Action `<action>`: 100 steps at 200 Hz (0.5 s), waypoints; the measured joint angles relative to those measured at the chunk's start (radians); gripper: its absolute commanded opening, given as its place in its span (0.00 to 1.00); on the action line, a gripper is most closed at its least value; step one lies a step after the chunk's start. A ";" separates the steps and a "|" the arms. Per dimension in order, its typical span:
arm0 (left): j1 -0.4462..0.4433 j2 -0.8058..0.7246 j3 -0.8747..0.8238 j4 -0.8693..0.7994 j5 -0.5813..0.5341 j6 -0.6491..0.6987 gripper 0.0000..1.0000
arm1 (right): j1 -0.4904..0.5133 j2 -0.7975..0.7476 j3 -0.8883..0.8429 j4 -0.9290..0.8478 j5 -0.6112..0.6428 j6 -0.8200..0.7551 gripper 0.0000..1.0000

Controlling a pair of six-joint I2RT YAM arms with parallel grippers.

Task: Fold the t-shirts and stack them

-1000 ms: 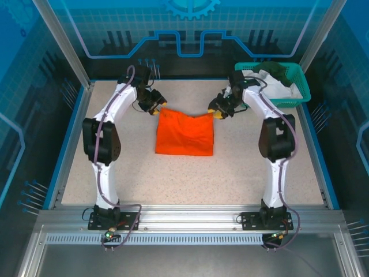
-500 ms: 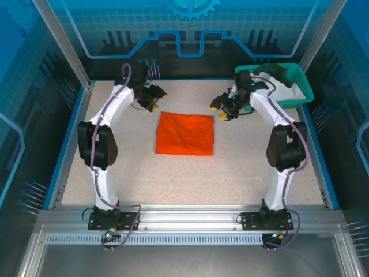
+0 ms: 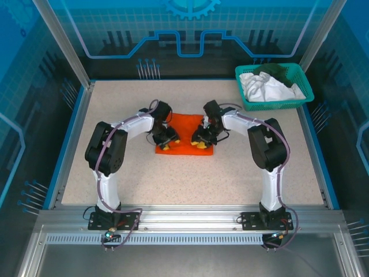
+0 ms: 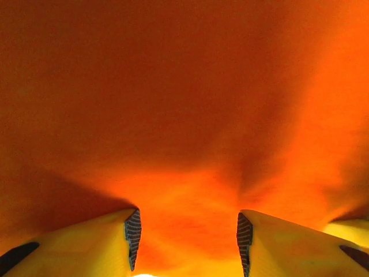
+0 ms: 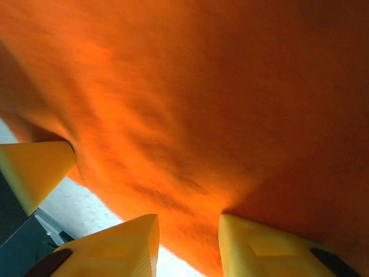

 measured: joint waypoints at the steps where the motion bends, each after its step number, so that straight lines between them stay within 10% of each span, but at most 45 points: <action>1: 0.000 -0.001 -0.008 0.003 0.001 0.002 0.49 | 0.001 0.000 -0.003 0.002 0.000 0.000 0.34; 100: 0.021 -0.427 -0.341 -0.132 0.001 0.042 0.54 | 0.107 -0.298 -0.397 0.188 -0.025 -0.048 0.58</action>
